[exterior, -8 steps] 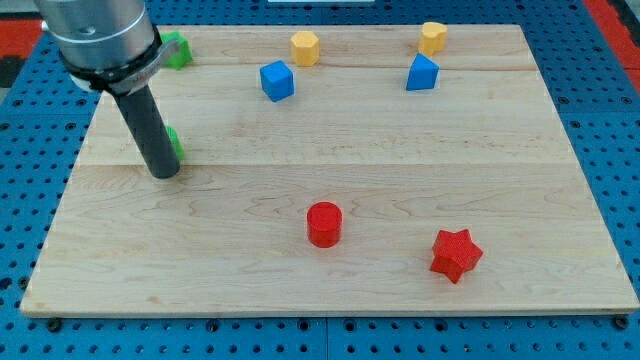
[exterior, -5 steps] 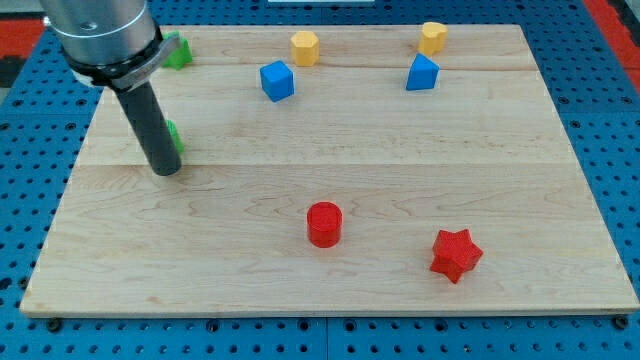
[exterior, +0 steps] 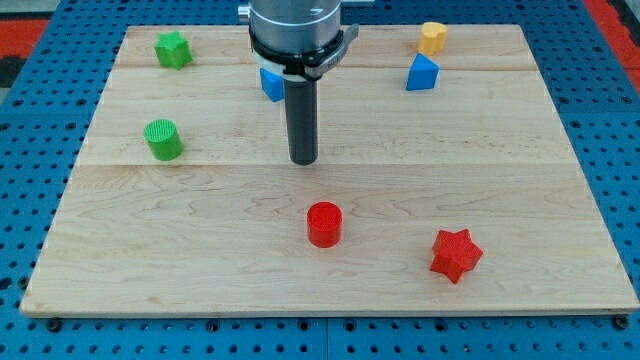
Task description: Slightly push the blue triangle a bit to the right
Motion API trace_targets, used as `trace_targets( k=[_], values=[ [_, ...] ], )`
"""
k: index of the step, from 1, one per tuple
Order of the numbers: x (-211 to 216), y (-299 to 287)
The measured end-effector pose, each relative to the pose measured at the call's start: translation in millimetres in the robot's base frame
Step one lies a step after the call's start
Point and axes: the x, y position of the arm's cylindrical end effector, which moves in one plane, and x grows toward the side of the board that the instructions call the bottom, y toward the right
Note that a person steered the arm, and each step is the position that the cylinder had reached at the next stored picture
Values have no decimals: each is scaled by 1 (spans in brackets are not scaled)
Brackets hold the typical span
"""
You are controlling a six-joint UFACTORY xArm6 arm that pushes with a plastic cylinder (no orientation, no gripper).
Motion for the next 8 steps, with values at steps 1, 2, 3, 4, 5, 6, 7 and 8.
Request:
trace_targets(
  k=[1,2,3,4,5,6,7,8],
  values=[
    [-39,10],
    [-76,35],
    [-113,52],
    [-168,117],
    [-148,135],
    [-99,124],
    [-94,125],
    [-136,122]
  ],
)
